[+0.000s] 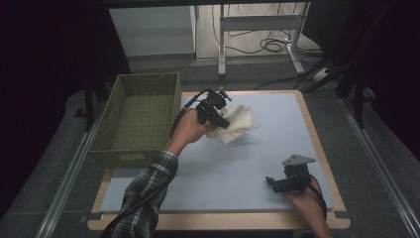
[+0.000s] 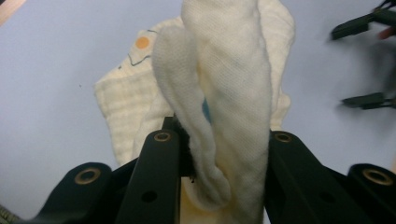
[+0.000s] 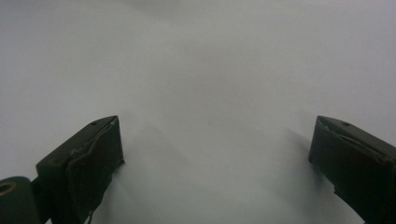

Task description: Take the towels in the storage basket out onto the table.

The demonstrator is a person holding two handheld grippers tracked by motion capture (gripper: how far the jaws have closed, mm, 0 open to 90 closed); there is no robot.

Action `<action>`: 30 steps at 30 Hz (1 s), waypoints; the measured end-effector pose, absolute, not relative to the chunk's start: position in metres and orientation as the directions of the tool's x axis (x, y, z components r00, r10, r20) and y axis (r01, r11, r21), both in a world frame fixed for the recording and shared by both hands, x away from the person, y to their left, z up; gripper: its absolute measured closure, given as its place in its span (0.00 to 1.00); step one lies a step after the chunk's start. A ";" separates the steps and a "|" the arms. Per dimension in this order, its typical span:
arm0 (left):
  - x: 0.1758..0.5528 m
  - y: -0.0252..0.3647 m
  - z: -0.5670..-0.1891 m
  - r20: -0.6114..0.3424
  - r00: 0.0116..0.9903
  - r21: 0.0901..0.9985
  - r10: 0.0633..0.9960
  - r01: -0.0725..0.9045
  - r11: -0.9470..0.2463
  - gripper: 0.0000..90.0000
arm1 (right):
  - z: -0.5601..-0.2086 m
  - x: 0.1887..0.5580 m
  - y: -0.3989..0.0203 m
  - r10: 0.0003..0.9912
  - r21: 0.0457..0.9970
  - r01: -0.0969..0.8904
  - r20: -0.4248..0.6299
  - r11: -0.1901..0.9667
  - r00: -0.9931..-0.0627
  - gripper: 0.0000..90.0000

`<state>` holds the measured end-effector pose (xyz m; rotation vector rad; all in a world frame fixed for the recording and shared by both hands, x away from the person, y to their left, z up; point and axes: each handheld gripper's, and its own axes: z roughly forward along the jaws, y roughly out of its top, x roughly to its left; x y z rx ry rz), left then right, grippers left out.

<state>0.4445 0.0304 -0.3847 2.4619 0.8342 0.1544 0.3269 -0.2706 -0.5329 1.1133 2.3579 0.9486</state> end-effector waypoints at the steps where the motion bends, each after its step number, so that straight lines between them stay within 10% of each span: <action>1: 0.446 0.025 -0.394 -0.071 0.799 0.521 0.597 0.540 -0.661 0.83 | -0.533 0.327 -0.271 0.781 0.706 0.535 -0.041 0.464 -0.623 0.03; 17: 0.447 -0.008 -0.461 -0.074 0.824 0.497 0.562 0.519 -0.695 0.80 | -0.533 0.327 -0.271 0.781 0.706 0.536 -0.040 0.464 -0.623 0.03; 25: 0.445 -0.009 -0.489 -0.121 0.818 0.492 0.562 0.541 -0.682 0.31 | -0.533 0.327 -0.271 0.781 0.706 0.535 -0.042 0.464 -0.623 0.03; 30: 0.440 -0.003 -0.479 -0.119 0.816 0.511 0.566 0.539 -0.670 0.22 | -0.533 0.327 -0.271 0.781 0.705 0.535 -0.041 0.465 -0.624 0.03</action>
